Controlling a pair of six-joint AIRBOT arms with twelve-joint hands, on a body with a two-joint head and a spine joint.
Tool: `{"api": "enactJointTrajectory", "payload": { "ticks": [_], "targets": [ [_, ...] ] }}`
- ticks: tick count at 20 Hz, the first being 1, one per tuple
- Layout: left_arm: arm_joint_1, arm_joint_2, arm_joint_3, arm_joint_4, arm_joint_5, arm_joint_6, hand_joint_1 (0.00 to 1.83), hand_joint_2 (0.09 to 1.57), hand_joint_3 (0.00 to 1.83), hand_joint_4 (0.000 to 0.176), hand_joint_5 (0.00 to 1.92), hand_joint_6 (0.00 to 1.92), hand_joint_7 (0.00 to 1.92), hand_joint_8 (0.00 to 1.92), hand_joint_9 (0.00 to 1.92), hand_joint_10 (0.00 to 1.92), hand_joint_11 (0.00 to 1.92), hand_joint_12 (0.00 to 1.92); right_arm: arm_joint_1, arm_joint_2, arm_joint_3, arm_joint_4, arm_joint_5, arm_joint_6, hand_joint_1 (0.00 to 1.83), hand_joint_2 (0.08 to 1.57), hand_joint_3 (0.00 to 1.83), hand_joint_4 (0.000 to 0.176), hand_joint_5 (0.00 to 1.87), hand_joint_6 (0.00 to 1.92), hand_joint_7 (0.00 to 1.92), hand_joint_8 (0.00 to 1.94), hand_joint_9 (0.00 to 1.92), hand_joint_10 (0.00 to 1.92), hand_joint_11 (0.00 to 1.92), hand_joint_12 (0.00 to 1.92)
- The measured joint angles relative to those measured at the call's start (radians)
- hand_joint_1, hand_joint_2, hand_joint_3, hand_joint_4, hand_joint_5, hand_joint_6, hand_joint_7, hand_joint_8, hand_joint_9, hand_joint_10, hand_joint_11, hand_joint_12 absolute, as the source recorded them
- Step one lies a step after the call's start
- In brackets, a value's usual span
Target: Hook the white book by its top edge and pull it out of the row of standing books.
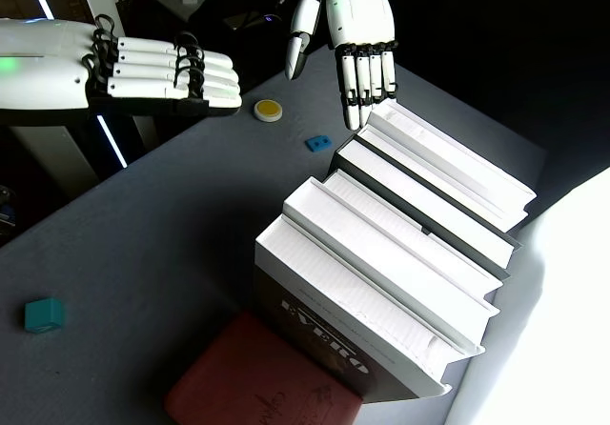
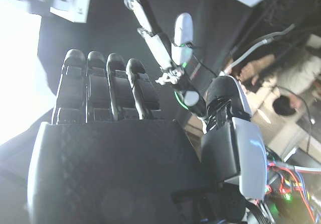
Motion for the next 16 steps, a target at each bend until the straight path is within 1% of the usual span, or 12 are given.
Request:
{"api": "enactJointTrajectory", "payload": {
  "ticks": [1, 4, 6, 9, 11, 12, 14, 15, 16],
  "targets": [
    [0.000, 0.000, 0.000, 0.000, 0.000, 0.000, 0.00, 1.14, 0.06, 0.000, 0.00, 0.00, 0.00, 0.00, 0.00, 0.00, 0.00, 0.00, 0.000, -0.003, -0.002, 0.011, 0.001, -0.013, 0.00, 1.13, 0.04, 0.000, 0.00, 0.00, 0.00, 0.00, 0.00, 0.00, 0.00, 0.00],
    [0.000, 0.000, 0.002, 0.000, -0.001, 0.000, 0.00, 1.16, 0.04, 0.000, 0.01, 0.00, 0.00, 0.00, 0.00, 0.00, 0.00, 0.00, 0.000, -0.004, -0.002, 0.014, 0.000, -0.020, 0.00, 1.15, 0.03, 0.000, 0.00, 0.00, 0.00, 0.00, 0.00, 0.00, 0.00, 0.00],
    [0.000, 0.000, 0.002, 0.000, -0.001, 0.000, 0.00, 1.17, 0.05, 0.000, 0.02, 0.01, 0.00, 0.00, 0.00, 0.00, 0.00, 0.00, 0.000, -0.014, -0.003, 0.043, -0.001, -0.059, 0.00, 1.15, 0.03, 0.000, 0.00, 0.00, 0.00, 0.00, 0.00, 0.00, 0.00, 0.00],
    [0.000, 0.000, 0.006, 0.000, -0.002, 0.000, 0.00, 1.15, 0.03, 0.000, 0.00, 0.00, 0.00, 0.00, 0.00, 0.00, 0.00, 0.00, -0.005, -0.044, -0.008, 0.235, 0.007, -0.275, 0.00, 1.14, 0.02, 0.000, 0.00, 0.00, 0.00, 0.00, 0.00, 0.00, 0.00, 0.00],
    [0.000, 0.000, 0.006, 0.000, -0.002, 0.000, 0.00, 1.16, 0.03, 0.000, 0.00, 0.00, 0.00, 0.00, 0.00, 0.00, 0.00, 0.00, -0.006, -0.064, -0.008, 0.327, 0.021, -0.390, 0.00, 1.14, 0.02, 0.000, 0.00, 0.00, 0.00, 0.00, 0.00, 0.00, 0.00, 0.00],
    [0.000, 0.000, 0.006, 0.000, -0.003, 0.000, 0.00, 1.15, 0.03, 0.000, 0.00, 0.00, 0.00, 0.00, 0.00, 0.00, 0.00, 0.00, -0.021, -0.076, -0.007, 0.348, 0.058, -0.435, 0.00, 1.15, 0.02, 0.000, 0.00, 0.00, 0.00, 0.00, 0.00, 0.00, 0.00, 0.00],
    [0.000, 0.000, 0.014, 0.000, -0.005, 0.000, 0.00, 1.15, 0.03, 0.000, 0.00, 0.00, 0.00, 0.00, 0.00, 0.00, 0.00, 0.00, -0.035, -0.088, -0.007, 0.358, 0.107, -0.489, 0.00, 1.14, 0.02, 0.000, 0.00, 0.00, 0.00, 0.00, 0.00, 0.00, 0.00, 0.00],
    [0.000, 0.000, 0.014, 0.000, -0.006, 0.000, 0.00, 1.15, 0.03, 0.000, 0.00, 0.00, 0.00, 0.00, 0.00, 0.00, 0.00, 0.00, -0.035, -0.113, -0.008, 0.404, 0.136, -0.570, 0.00, 1.14, 0.02, 0.000, 0.00, 0.00, 0.00, 0.00, 0.00, 0.00, 0.00, 0.00],
    [0.000, 0.000, 0.014, 0.000, -0.006, 0.000, 0.00, 1.15, 0.03, 0.000, 0.00, 0.00, 0.00, 0.00, 0.00, 0.00, 0.00, 0.00, -0.035, -0.122, -0.008, 0.426, 0.143, -0.597, 0.00, 1.14, 0.02, 0.000, 0.00, 0.00, 0.00, 0.00, 0.00, 0.00, 0.00, 0.00]
  ]
}}
